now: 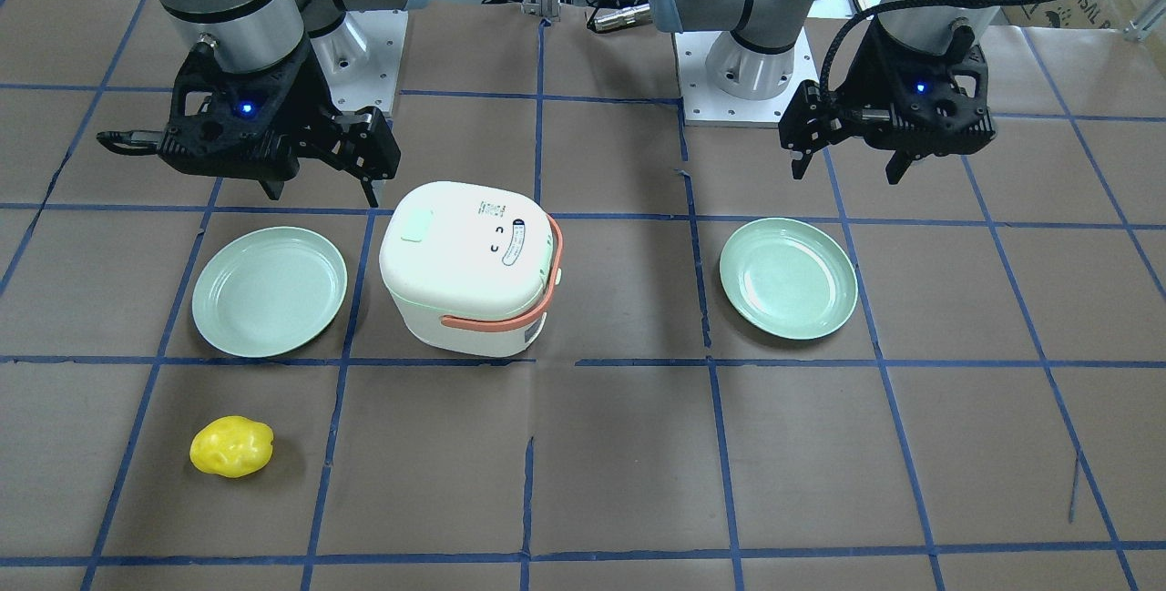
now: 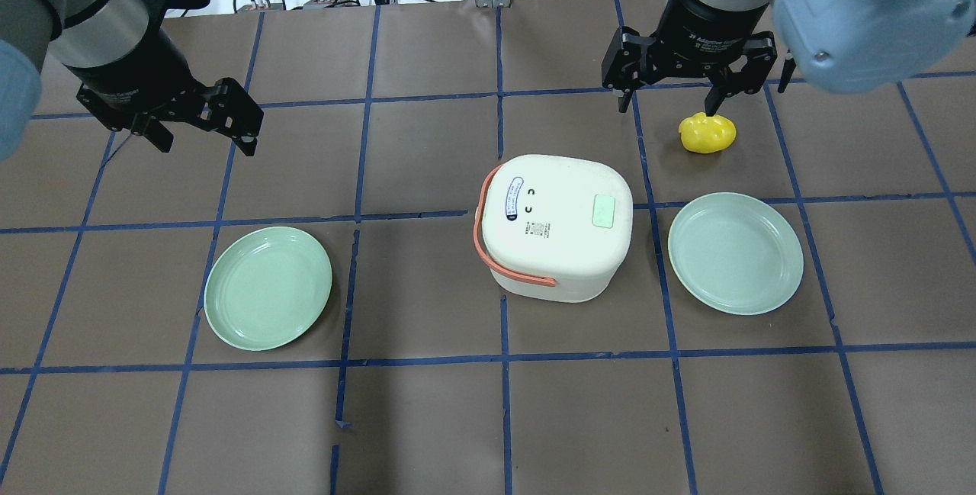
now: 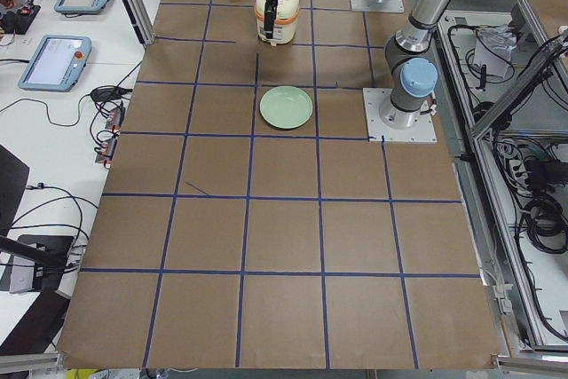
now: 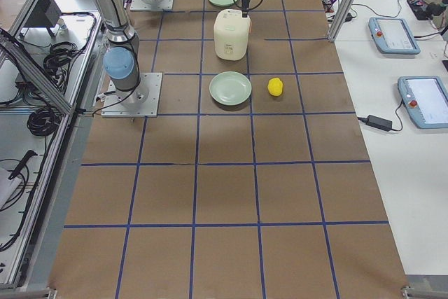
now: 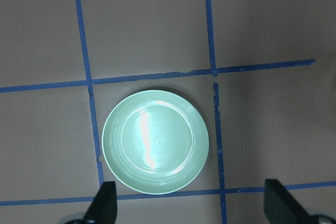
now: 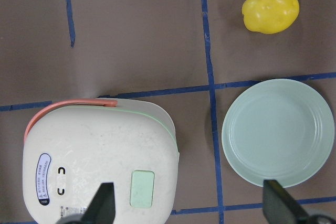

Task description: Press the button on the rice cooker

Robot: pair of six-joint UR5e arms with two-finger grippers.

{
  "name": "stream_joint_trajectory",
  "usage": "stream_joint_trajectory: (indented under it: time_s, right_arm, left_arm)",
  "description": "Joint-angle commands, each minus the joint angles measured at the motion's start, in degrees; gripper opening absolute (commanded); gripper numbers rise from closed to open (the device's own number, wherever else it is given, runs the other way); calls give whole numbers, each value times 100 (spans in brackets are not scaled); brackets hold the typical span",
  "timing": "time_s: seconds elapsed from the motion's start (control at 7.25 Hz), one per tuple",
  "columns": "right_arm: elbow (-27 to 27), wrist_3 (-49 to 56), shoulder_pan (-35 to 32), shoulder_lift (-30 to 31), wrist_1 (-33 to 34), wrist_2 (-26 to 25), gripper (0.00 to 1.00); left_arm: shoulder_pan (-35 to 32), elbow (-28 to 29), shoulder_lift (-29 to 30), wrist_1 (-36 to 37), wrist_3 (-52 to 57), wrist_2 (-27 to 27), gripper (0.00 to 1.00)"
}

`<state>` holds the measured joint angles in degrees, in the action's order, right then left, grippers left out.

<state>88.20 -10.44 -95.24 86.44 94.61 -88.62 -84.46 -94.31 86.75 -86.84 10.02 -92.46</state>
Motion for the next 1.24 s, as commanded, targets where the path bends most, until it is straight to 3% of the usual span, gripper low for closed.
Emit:
stream_joint_trajectory:
  time_s: [0.0,1.1]
  right_arm:
    - [4,-123,-12,5,39,28,100]
    - [118,-476,-65,-101,259,64,100]
  left_arm:
    - [0,0,0,0,0,0,100]
    - [0,0,0,0,0,0,100]
